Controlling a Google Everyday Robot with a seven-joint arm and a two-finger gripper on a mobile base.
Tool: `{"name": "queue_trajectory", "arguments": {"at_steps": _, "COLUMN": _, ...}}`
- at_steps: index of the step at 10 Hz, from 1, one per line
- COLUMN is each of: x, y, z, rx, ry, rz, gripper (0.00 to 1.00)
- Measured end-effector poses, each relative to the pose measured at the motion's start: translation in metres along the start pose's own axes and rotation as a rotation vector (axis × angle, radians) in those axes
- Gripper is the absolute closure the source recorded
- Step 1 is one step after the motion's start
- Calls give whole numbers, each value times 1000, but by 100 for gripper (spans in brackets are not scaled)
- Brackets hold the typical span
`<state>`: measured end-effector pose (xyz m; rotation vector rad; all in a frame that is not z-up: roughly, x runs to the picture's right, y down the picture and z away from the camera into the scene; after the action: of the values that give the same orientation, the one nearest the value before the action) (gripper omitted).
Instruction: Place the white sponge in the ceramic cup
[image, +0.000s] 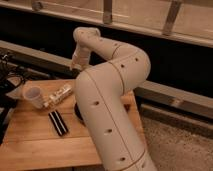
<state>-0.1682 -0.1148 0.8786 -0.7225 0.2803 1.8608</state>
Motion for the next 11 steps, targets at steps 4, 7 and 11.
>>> {"name": "queue_trajectory", "arguments": {"at_steps": 4, "x": -6, "y": -38, "z": 10, "rx": -39, "ry": 41, "rz": 71, "gripper": 0}}
{"name": "queue_trajectory", "arguments": {"at_steps": 7, "x": -18, "y": -75, "z": 12, "rx": -100, "ry": 54, "rz": 151, "gripper": 0}}
{"name": "queue_trajectory", "arguments": {"at_steps": 11, "x": -27, "y": -59, "z": 48, "rx": -126, "ry": 104, "rz": 115, "gripper": 0}}
